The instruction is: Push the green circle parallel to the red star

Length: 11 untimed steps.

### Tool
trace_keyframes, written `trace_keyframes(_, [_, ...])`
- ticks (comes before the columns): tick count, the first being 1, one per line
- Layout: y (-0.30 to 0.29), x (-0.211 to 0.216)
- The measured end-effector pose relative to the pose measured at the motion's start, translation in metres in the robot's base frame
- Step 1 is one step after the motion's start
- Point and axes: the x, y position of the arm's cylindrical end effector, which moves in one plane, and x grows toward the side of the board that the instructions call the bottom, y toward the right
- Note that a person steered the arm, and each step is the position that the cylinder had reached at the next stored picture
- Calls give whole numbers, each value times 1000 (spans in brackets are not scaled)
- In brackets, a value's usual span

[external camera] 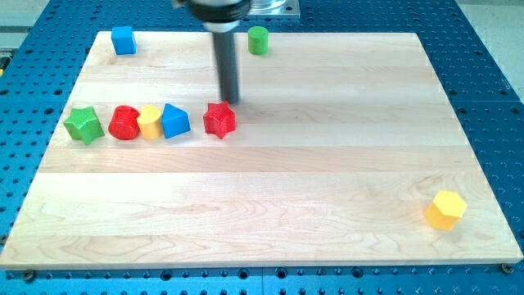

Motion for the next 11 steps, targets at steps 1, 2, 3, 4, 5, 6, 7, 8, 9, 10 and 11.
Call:
trace_keyframes(1, [79,-63])
trace_keyframes(2, [79,-124])
trace_keyframes(3, [54,-152])
trace_keyframes(4, [4,-118])
trace_keyframes(5, [-6,-85])
trace_keyframes(6, [-8,-135])
trace_keyframes(7, [-52,-114])
trace_keyframes(8, [-58,-80])
trace_keyframes(9, [-40,-47])
trace_keyframes(10, [-56,-52])
trace_keyframes(11, [-66,-19])
